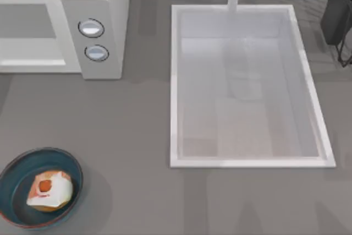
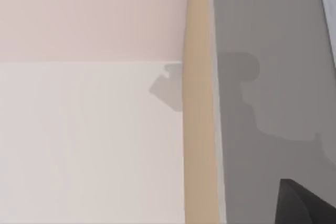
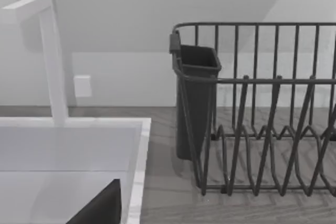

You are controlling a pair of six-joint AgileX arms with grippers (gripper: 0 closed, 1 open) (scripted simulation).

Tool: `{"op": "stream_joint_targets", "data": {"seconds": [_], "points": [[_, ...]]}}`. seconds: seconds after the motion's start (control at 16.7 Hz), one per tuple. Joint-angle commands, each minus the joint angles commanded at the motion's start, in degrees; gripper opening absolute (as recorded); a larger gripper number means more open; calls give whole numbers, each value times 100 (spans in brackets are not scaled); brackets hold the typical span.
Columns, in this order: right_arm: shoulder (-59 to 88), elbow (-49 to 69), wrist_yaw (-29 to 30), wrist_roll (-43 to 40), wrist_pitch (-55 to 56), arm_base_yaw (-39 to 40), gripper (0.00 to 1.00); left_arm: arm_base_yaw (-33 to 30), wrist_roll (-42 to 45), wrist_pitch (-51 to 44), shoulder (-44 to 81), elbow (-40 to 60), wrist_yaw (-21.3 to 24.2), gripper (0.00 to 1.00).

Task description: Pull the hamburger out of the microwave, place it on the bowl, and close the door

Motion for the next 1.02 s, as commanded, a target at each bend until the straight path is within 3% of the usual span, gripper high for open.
{"op": "stream_joint_targets", "data": {"seconds": [0.24,0.66,1.02], "points": [[0,0,0,0,0,0,100,9,7,402,142,-300,6,0],[0,0,0,0,0,0,100,40,30,2056,653,-1401,26,0],[0,0,0,0,0,0,100,6,17,2168,660,-1515,24,0]]}}
